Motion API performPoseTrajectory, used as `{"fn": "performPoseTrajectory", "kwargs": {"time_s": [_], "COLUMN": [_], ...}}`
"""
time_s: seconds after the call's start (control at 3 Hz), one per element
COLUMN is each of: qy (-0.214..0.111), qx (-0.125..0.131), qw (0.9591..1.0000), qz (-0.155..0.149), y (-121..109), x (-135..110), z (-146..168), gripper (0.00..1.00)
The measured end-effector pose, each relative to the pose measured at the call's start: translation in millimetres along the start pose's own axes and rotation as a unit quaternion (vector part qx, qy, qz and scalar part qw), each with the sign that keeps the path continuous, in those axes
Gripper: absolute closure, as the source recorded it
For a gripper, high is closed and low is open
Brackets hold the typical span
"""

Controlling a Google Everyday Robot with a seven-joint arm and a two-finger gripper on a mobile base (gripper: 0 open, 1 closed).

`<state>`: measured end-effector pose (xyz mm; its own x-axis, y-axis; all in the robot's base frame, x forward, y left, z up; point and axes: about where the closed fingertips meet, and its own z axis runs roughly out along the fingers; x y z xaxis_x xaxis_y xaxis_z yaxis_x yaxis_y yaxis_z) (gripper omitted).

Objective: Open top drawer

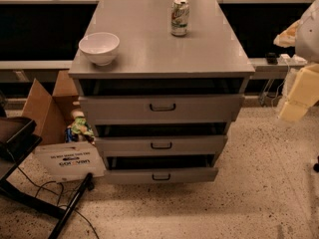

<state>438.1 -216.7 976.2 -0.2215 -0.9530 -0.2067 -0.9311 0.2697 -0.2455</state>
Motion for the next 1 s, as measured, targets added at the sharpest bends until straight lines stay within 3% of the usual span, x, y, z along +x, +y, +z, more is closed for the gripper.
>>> {"fn": "performPoseTrajectory", "kwargs": {"time_s": [0.33,0.67,1.0], "qy": [0.000,0.032,0.055], "qx": [0.000,-0.020,-0.052], "qw": [1.0000,0.9992,0.9965], "qz": [0.000,-0.013,-0.035], "y": [0,16,36], "x": [0,-9,-7], "z": [0,23,79], "gripper": [0.00,0.00,0.00]}}
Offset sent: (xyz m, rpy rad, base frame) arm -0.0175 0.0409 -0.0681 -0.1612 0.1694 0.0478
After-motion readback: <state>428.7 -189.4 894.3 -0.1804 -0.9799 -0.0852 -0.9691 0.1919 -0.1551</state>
